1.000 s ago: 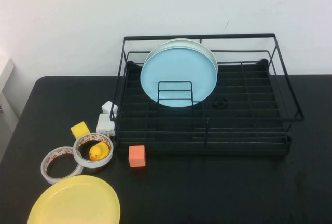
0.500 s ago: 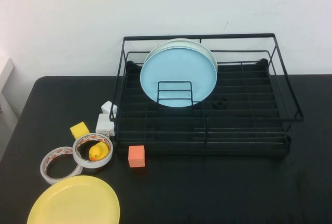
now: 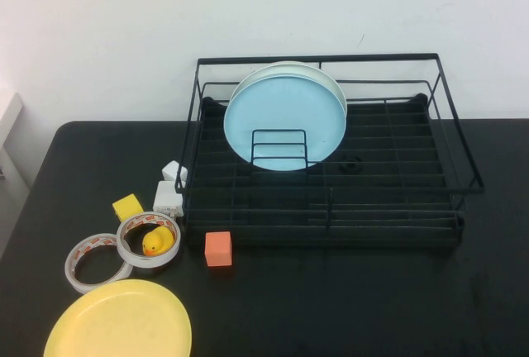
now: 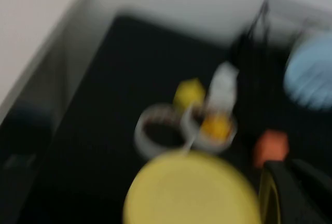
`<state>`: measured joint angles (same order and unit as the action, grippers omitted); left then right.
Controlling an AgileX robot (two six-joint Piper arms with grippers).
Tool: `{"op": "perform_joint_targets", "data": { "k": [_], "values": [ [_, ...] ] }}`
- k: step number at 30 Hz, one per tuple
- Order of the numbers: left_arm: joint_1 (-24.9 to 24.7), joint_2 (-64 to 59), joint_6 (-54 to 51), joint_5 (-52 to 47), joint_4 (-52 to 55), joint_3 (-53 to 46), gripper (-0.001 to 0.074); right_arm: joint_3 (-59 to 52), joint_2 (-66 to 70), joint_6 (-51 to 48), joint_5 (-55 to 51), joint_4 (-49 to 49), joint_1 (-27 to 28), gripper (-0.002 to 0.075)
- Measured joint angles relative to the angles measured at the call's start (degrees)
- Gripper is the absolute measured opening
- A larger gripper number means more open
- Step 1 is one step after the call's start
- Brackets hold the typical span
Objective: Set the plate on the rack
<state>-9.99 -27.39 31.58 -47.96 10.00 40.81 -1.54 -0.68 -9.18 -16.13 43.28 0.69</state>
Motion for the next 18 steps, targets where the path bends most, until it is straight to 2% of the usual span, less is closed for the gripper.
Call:
{"op": "perform_joint_targets", "data": {
  "k": [4,8,11,16,18],
  "values": [
    [-1.1,-12.7,-10.6,-12.9,-2.2,4.4,-0.0002,0.0,0.0,-0.4,-0.2,0.0,0.0,-0.0002],
    [-1.1,-24.6,-16.9,-19.1,-4.0,5.7,0.0021,0.0,0.0,-0.4,-0.3,0.0,0.0,-0.0002],
    [-1.2,-31.8,-18.2,-17.8,-5.8,5.7,0.0104,0.0,0.0,-0.4,-0.7,0.0,0.0,-0.0002],
    [-1.2,-39.7,-19.8,-10.1,-10.3,5.9,0.0326,0.0,0.0,-0.4,-2.0,0.5,-0.1,-0.0002],
    [-1.2,-41.6,-19.8,-8.4,-10.0,5.9,0.0393,0.0,0.0,-0.5,-2.5,0.6,-0.1,-0.0002]
  ]
}}
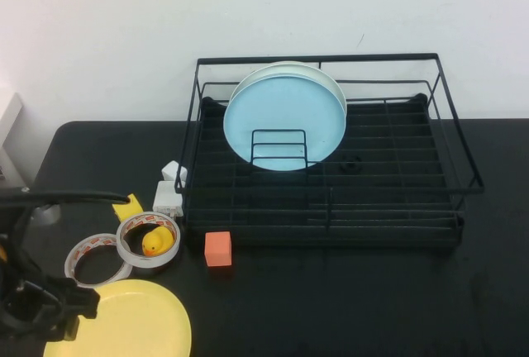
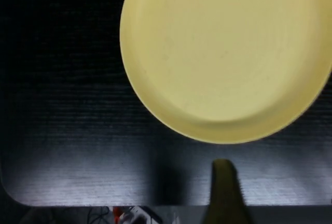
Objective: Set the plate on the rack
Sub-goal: Pick up the plate from the table
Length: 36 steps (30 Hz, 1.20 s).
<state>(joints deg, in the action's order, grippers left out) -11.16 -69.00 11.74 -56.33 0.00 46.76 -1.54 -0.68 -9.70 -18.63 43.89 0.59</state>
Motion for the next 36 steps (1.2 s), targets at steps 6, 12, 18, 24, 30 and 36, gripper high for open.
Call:
{"op": "perform_joint_targets", "data": {
  "k": [6,12,18,24,30,36],
  "values": [
    [0.0,-3.2,0.0,1.2,0.0,-0.1,0.0403,0.0,0.0,-0.1,-0.7,0.1,0.0,-0.0002],
    [3.3,-3.2,0.0,5.1,-1.8,-2.3,0.0243,0.0,0.0,-0.1,-0.9,0.2,0.0,-0.0002],
    [13.7,-5.6,-2.8,10.3,-8.9,-3.8,0.0197,0.0,0.0,-0.3,-0.9,0.2,0.0,-0.0002],
    [15.5,-12.2,-4.7,14.1,-9.7,-3.9,0.0333,0.0,0.0,-1.4,-0.9,0.2,0.0,-0.0002],
    [15.5,-19.0,-4.8,19.0,-9.8,-3.9,0.047,0.0,0.0,-1.9,-0.9,0.2,0.0,-0.0002],
    [15.5,-25.4,-5.2,24.5,-9.3,-3.9,0.0483,0.0,0.0,-1.9,-0.9,0.2,0.0,-0.0002]
  ]
}}
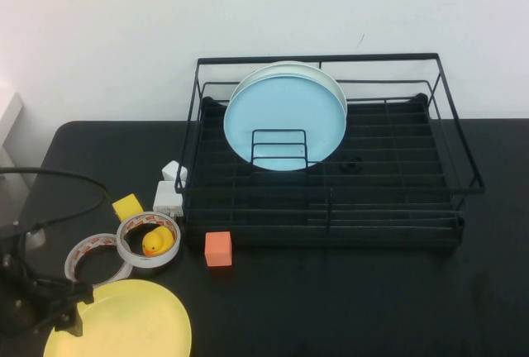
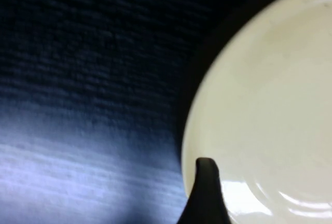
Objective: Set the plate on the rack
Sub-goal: Pick up the plate from the table
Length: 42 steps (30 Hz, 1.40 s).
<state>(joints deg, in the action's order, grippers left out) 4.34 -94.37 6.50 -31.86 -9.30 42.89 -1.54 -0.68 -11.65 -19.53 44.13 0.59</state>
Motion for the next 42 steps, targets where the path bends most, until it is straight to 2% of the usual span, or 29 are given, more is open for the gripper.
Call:
{"op": "perform_joint_targets", "data": {
  "k": [20,23,26,29,34,42],
  "values": [
    [0.0,-13.7,1.0,7.0,0.6,0.3,0.0475,0.0,0.0,-0.1,-0.1,0.0,0.0,-0.0002],
    [0.0,-14.5,1.0,6.6,-0.9,0.6,0.0386,0.0,0.0,-0.1,-0.1,0.0,0.0,-0.0002],
    [0.3,-15.5,1.0,6.0,-1.5,0.9,0.0201,0.0,0.0,-0.1,-0.1,0.0,0.0,-0.0002],
    [0.6,-16.4,0.3,5.1,-2.4,1.2,0.0078,0.0,0.0,-0.1,-0.2,0.0,0.0,-0.0002],
    [0.7,-16.6,-8.3,4.2,-11.4,1.2,0.0037,0.0,0.0,-0.1,-0.2,0.1,0.0,-0.0002],
    [0.7,-18.4,-41.7,0.5,-43.5,1.0,0.0006,0.0,0.0,-0.1,-0.2,0.2,0.0,-0.0002]
  ]
}}
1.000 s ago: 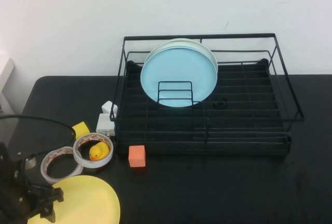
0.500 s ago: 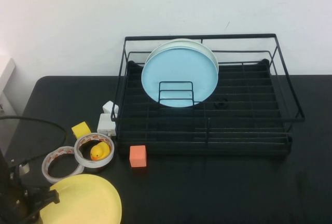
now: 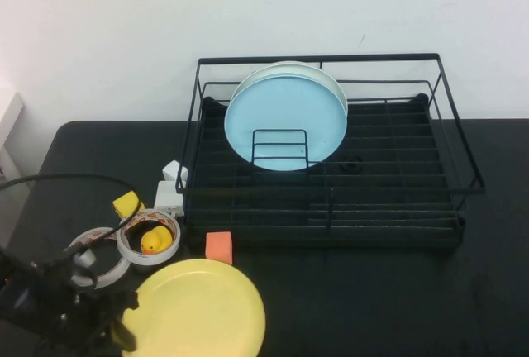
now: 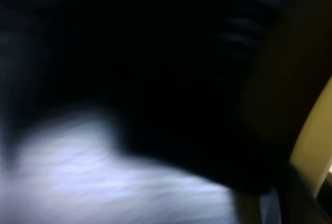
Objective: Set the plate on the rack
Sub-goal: Pick up the plate from the table
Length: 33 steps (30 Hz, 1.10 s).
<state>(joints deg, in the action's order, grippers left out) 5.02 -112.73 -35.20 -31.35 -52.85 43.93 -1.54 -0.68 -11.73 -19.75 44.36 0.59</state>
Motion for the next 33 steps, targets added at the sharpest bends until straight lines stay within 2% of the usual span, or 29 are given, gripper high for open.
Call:
{"op": "perform_joint_targets", "data": {
  "k": [5,12,19,23,28,33],
  "values": [
    [-0.1,-1.4,-15.6,-2.8,-11.5,-0.5,0.0004,0.0,0.0,0.0,0.0,0.0,0.0,-0.0002],
    [-0.1,-1.5,-29.7,-11.4,-15.5,-0.5,0.0004,0.0,0.0,0.0,-0.1,0.0,0.0,-0.0002],
    [-0.2,-1.3,-32.0,-17.6,-15.9,-0.5,0.0004,0.0,0.0,-1.0,-1.0,1.9,0.0,-0.0002],
    [-1.0,2.6,-32.0,-16.1,-16.9,-1.0,0.0004,3.0,0.5,-1.1,-6.0,2.4,0.0,-0.0002],
    [-5.7,14.0,-32.0,-8.7,-17.4,-1.4,0.0004,13.4,11.3,-5.5,-10.8,2.3,0.0,-0.0002],
    [-13.3,26.6,-32.0,-1.9,-17.4,-1.7,0.0004,26.6,29.7,-16.5,-18.0,2.3,0.0,0.0031]
  ]
}}
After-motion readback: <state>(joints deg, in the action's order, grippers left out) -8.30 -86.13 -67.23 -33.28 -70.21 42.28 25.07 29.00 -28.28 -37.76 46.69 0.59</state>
